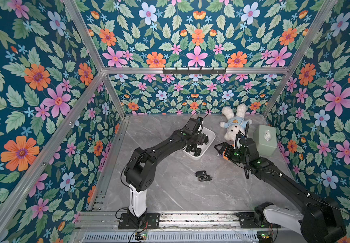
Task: Place the car key into the storage box
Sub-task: Place the car key in the storage box, then pick up the car key from the center of the board.
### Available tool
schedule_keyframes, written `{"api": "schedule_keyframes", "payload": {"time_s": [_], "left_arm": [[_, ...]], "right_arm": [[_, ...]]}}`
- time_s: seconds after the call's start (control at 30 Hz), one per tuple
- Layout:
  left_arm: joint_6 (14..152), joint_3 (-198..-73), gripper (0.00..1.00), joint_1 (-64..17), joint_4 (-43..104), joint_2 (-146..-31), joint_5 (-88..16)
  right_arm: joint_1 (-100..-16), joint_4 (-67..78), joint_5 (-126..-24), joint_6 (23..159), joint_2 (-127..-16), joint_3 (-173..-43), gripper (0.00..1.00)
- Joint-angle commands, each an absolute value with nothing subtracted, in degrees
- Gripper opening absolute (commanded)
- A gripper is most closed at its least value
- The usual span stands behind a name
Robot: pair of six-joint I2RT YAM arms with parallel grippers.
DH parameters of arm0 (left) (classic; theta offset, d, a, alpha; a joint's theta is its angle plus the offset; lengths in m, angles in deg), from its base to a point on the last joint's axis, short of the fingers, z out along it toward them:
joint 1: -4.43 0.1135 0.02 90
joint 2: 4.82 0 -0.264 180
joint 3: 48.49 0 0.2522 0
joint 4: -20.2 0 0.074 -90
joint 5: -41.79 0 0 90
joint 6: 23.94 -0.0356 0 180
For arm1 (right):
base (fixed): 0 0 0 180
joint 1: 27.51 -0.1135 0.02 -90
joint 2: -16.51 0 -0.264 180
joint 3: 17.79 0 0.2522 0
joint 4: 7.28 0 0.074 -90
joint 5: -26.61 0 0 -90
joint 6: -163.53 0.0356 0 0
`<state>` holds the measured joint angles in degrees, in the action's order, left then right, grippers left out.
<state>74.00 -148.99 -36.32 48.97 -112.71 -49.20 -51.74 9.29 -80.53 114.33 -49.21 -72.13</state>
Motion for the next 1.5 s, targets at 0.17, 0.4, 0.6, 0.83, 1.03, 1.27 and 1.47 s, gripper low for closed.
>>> {"api": "schedule_keyframes", "payload": {"time_s": [0.17,0.4,0.6,0.83,1.03,1.27,1.47], "left_arm": [[85.0,-137.1,1.0,-33.7,41.2,-101.7,-52.1],[91.2,-124.1,1.0,-31.5,34.7,-92.4,-52.3],[93.2,-117.0,1.0,-31.3,33.8,-87.3,-51.8],[100.2,-106.4,1.0,-30.8,28.5,-81.9,-49.4],[106.9,-100.6,1.0,-30.0,29.6,-79.9,-48.0],[114.1,-92.0,1.0,-29.9,22.0,-77.7,-45.9],[113.5,-92.3,1.0,-29.9,22.6,-77.5,-46.3]], "right_arm": [[-55.7,13.6,-81.8,110.8,-47.8,-71.5,0.98],[-63.5,16.4,-79.2,107.8,-50.6,-72.0,0.97],[-66.3,15.2,-79.2,106.4,-52.3,-70.1,0.99],[-68.6,13.5,-79.4,102.9,-56.4,-69.6,0.99],[-69.0,12.7,-79.0,99.7,-61.2,-70.4,0.99],[-71.7,12.2,-76.9,98.0,-65.8,-71.8,0.99],[-73.4,12.4,-76.2,97.6,-69.0,-72.4,0.99]]}}
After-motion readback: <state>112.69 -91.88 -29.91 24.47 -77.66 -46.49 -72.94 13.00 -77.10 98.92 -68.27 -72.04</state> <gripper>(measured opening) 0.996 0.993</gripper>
